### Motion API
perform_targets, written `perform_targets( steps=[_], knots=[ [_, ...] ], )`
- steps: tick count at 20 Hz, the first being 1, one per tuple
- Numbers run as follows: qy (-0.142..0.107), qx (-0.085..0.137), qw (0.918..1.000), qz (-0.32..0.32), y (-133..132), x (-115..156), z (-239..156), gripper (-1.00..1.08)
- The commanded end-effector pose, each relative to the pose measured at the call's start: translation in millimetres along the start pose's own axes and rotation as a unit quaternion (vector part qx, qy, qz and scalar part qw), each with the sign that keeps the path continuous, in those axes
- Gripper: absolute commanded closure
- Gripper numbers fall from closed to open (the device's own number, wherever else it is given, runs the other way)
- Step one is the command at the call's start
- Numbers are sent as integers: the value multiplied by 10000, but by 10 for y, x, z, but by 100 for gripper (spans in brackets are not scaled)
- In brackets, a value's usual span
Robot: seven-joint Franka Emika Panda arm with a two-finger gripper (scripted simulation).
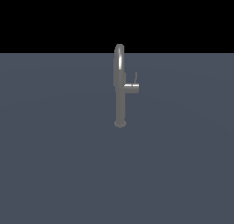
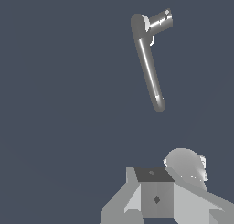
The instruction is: Turn on the faucet by rotating a designated handle.
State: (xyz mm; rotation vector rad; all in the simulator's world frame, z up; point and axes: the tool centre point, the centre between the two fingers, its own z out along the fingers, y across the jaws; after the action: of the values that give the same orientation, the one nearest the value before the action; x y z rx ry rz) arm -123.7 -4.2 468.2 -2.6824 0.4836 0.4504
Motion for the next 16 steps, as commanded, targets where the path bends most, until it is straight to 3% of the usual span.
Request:
perform_targets(
  steps=[1, 9, 16],
  knots=[
    [-192, 200, 9994, 215, -9, 159, 6, 108],
    [-824, 862, 9886, 915, 7, 675, 70, 108],
    [-1415, 1481, 9663, 1562, 78, 1144, 193, 108]
  ],
)
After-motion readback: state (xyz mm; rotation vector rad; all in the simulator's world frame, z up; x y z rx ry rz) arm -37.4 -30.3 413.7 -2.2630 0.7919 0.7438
